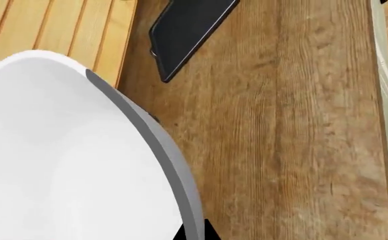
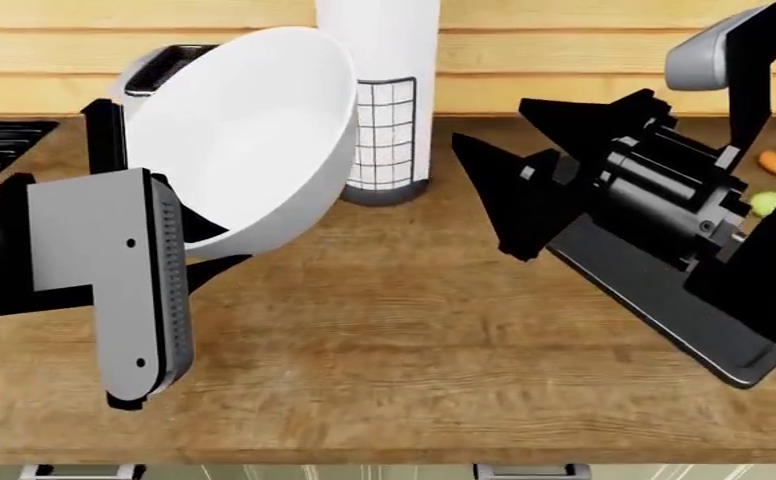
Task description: Place the two vegetables and bowl onto the tray for setting up a vegetable dip station.
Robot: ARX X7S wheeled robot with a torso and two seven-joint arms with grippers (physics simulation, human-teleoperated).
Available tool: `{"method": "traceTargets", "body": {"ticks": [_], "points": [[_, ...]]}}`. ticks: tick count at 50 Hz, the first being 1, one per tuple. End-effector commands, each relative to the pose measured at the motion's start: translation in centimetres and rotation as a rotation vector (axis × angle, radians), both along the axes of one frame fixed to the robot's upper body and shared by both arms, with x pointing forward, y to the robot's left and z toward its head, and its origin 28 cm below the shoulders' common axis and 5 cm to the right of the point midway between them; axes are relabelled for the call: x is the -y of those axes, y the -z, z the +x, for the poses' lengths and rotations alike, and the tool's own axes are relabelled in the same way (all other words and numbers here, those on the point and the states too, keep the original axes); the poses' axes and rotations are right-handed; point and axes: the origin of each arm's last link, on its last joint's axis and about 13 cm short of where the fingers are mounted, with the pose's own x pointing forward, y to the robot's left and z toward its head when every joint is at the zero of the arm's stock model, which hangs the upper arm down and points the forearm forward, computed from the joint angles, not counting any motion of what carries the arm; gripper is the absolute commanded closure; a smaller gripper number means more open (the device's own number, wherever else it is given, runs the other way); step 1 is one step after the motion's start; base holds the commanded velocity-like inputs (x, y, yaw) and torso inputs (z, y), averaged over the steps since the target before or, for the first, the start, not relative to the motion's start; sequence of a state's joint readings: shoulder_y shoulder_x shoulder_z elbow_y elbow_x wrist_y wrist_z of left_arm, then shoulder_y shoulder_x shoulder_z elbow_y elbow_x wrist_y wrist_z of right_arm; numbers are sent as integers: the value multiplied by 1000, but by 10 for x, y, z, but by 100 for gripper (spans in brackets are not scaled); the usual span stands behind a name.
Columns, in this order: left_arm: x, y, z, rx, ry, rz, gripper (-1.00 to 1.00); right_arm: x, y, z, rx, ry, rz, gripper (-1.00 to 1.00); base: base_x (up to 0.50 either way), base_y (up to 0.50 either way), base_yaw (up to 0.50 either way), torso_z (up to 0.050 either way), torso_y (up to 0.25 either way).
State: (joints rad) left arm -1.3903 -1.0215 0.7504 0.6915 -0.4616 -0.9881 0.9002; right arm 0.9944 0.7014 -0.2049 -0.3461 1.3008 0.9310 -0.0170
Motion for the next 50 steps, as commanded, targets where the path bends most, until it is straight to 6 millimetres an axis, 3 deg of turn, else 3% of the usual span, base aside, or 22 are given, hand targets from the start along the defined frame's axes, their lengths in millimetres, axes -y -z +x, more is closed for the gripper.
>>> {"method": "traceTargets", "body": {"ticks": [1,26,50], "points": [[-1,-3,0,27,-7,-4,100,0,-1,1,-2,2,-10,-100,425,-383,0,0,0],[-1,-5,0,37,-6,-3,100,0,-1,3,-13,14,-2,-100,385,-416,0,0,2],[-2,-2,2,34,-13,-9,100,0,4,5,-34,20,13,-100,95,-467,0,0,0]]}}
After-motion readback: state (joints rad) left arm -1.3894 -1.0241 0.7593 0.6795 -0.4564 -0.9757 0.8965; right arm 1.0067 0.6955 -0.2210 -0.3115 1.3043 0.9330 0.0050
